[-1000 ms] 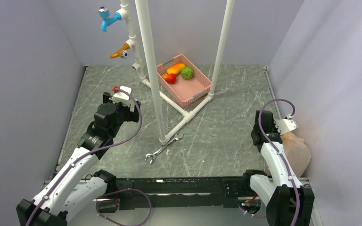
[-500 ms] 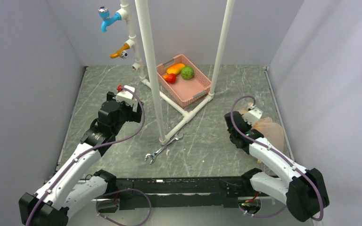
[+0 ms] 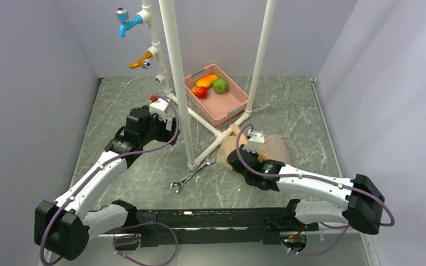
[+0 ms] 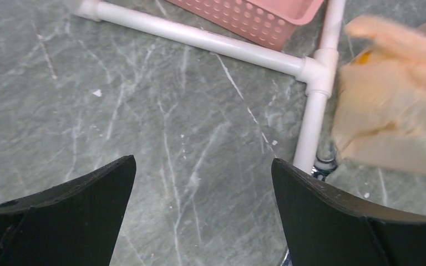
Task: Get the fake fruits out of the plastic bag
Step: Move the plastic bag to the center of the board.
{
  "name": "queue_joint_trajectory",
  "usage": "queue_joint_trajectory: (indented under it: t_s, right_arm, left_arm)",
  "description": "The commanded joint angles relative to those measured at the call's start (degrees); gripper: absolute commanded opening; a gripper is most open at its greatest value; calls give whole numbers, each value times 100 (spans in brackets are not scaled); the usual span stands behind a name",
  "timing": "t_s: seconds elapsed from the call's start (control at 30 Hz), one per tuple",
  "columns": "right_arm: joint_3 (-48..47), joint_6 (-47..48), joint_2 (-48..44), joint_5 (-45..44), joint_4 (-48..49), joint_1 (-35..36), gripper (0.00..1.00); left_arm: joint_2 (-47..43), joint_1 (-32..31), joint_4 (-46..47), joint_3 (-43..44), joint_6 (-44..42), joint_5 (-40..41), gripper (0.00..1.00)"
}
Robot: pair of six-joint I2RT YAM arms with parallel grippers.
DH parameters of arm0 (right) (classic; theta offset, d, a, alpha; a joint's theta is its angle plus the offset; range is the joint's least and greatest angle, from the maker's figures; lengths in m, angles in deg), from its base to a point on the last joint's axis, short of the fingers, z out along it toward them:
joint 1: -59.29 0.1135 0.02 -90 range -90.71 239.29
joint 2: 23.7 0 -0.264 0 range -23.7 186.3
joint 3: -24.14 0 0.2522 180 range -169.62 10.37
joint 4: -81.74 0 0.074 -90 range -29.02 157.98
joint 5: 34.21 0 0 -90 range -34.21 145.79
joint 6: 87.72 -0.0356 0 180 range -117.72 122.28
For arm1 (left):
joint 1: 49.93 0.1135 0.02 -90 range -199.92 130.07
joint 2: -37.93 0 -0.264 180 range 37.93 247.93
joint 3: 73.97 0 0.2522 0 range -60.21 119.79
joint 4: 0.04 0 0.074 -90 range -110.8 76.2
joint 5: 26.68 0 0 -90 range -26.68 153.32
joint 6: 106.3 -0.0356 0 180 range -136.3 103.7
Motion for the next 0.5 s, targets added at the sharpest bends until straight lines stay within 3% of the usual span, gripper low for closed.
queue_joint_trajectory:
  t_s: [0.0, 0.13, 0.27, 0.33, 0.4, 0.47]
  right_arm:
    - [-318, -351, 343, -56, 136, 1077, 0]
    - [-480, -379, 642, -418, -27, 1954, 0]
    - [-610, -115, 774, -193, -224, 2027, 0]
    - [-575, 549, 627, 182, 39, 2032, 0]
    - [-407, 830, 274, 435, 362, 2026, 14]
    - [-240, 1084, -226, 537, 535, 2012, 41]
  left_arm:
    - [244, 209, 74, 342, 345, -989, 100]
    - [245, 458, 48, 377, 516, -1033, 100]
    - [-125, 577, -24, 311, 593, -584, 99]
    - [-394, 571, -35, 225, 648, -374, 99]
    - [-647, 552, -142, 211, 777, -224, 99]
    - [-925, 551, -396, 196, 1117, -244, 99]
